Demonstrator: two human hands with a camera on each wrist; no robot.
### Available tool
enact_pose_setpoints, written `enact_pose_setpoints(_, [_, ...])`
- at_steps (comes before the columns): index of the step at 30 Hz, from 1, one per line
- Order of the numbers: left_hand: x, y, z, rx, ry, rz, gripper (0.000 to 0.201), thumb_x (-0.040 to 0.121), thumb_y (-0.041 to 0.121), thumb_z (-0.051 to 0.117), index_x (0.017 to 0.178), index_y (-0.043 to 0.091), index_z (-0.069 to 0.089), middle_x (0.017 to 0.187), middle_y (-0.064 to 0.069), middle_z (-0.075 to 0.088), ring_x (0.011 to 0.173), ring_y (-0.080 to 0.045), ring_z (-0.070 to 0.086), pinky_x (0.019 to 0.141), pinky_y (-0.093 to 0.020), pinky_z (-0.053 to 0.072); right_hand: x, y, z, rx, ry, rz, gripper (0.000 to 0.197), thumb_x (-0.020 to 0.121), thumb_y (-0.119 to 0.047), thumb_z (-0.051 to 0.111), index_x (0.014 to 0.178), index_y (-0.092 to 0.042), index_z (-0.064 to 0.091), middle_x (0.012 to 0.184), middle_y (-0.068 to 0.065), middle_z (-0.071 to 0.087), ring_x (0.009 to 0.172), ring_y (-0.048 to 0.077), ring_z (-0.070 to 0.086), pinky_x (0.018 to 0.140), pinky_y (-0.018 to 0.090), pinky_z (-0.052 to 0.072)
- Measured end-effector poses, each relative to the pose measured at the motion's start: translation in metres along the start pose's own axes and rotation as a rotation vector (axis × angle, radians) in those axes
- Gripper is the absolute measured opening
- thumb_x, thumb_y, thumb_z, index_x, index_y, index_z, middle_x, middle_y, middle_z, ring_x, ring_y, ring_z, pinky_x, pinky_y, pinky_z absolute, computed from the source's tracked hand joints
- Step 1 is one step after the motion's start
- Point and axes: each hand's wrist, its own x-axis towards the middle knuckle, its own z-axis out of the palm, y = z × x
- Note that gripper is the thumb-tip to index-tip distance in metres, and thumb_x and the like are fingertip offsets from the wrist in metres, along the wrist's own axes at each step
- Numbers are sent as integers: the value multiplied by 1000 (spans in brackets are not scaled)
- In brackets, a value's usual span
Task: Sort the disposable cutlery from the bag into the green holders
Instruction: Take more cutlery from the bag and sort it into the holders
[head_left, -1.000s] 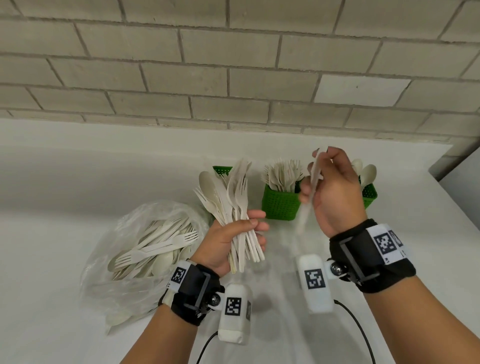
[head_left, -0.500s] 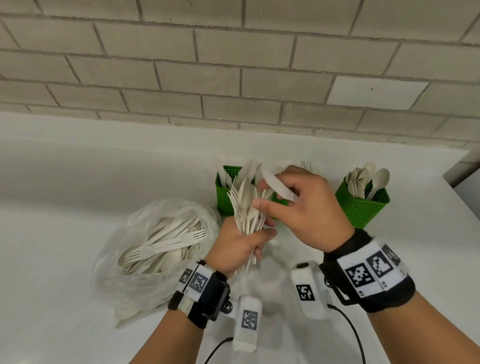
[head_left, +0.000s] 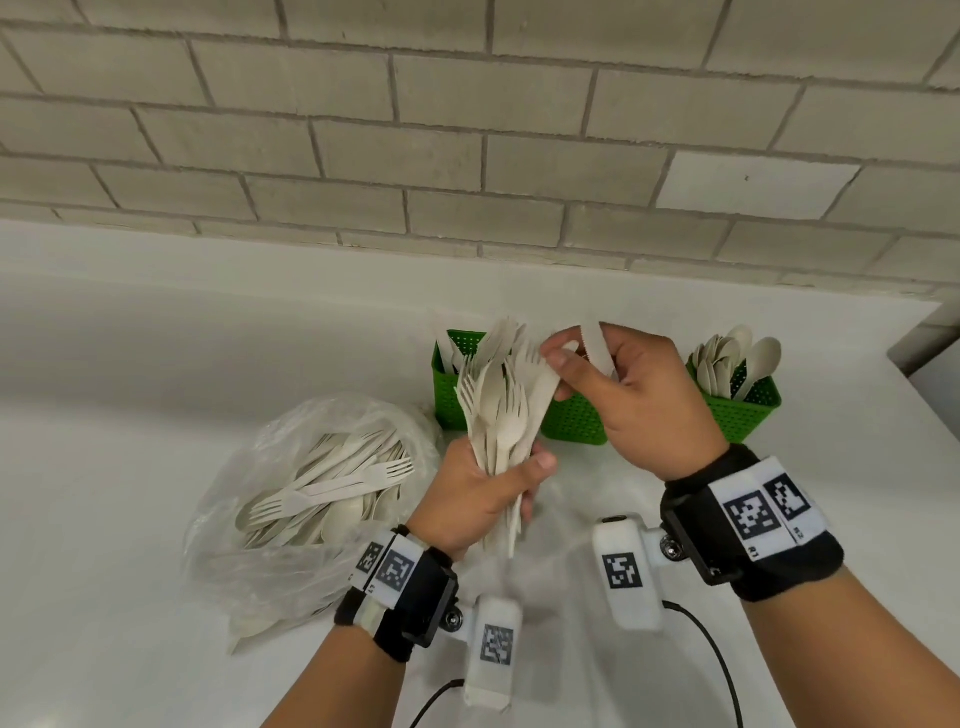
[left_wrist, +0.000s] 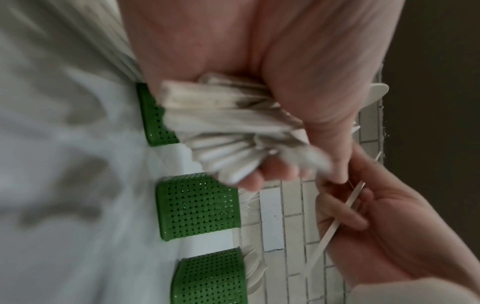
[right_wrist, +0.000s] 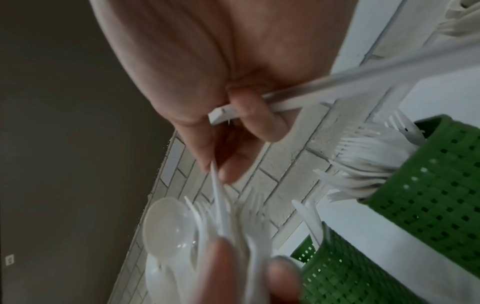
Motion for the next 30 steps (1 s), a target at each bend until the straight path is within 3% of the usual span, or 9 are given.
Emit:
enact_pose_setpoints(3, [2, 2, -2, -96, 15, -29, 41, 67, 57, 81, 81, 19, 71, 67, -7, 63, 58, -17, 58, 58, -32, 49, -3, -1, 0, 10, -157, 39, 11, 93, -10, 61, 95, -11, 72, 80, 0, 72, 76, 15, 69, 79, 33, 56])
enact_pose_setpoints(5, [3, 3, -1, -174, 30, -66, 56, 62, 62, 81, 88, 14, 69, 66, -8, 63, 55, -17, 58, 53, -30, 50, -4, -2, 2, 19, -134, 28, 12, 94, -10, 60, 95, -13, 72, 83, 2, 73, 78, 12, 69, 77, 28, 55])
enact_pose_setpoints(8, [4, 6, 2, -289, 41, -96, 38, 75, 48, 79, 91, 15, 69, 69, -10, 65, 54, -18, 61, 51, -28, 52, -2, -6, 4, 100, -9, 2, 15, 97, -6, 53, 93, -6, 68, 81, -2, 71, 64, -2, 64, 57, 9, 44])
enact_pose_setpoints(11, [5, 14, 4, -377, 73, -118, 25, 85, 24, 63, 103, 6, 63, 74, -11, 70, 57, -18, 66, 53, -27, 54, -3, -9, 11, 204, 85, 20, 13, 99, -9, 50, 95, -10, 62, 83, 5, 74, 68, 18, 71, 41, 23, 44])
enact_pose_setpoints(13, [8, 14, 2, -379, 105, -106, 21, 81, 19, 62, 96, 6, 62, 70, -9, 68, 56, -18, 64, 53, -27, 54, -2, -7, 13, 271, 179, -16, 14, 99, -9, 50, 95, -14, 62, 78, 4, 73, 69, 27, 69, 48, 28, 49])
enact_pose_setpoints(18, [9, 8, 1, -174, 119, 16, 13, 85, 21, 72, 82, 11, 63, 70, -8, 61, 51, -17, 53, 47, -24, 46, 2, 2, 15, 259, 382, -29, 13, 99, -9, 51, 94, -15, 62, 64, -1, 65, 67, 22, 63, 71, 35, 52])
enact_pose_setpoints(22, [9, 6, 14, -57, 84, 112, 16, 79, 13, 77, 87, 27, 74, 71, -4, 63, 54, -18, 50, 45, -24, 41, -8, 9, 34, 265, 308, 59, 14, 98, -7, 53, 93, -13, 64, 64, -2, 63, 62, 14, 61, 63, 29, 52])
enact_pose_setpoints(25, [12, 4, 19, -42, 171, 105, 10, 80, 10, 75, 81, 19, 72, 67, -15, 57, 48, -19, 47, 45, -25, 41, -9, 11, 38, 353, 316, 118, 17, 98, -6, 51, 90, -15, 64, 62, -4, 62, 59, 13, 58, 53, 28, 50])
enact_pose_setpoints(30, [13, 4, 21, -20, 194, 61, 13, 82, 11, 73, 72, 19, 69, 62, -15, 53, 41, -18, 42, 43, -25, 39, -12, 23, 40, 97, 377, 106, 14, 99, -17, 53, 89, -23, 61, 88, 5, 66, 74, 12, 61, 65, 18, 50])
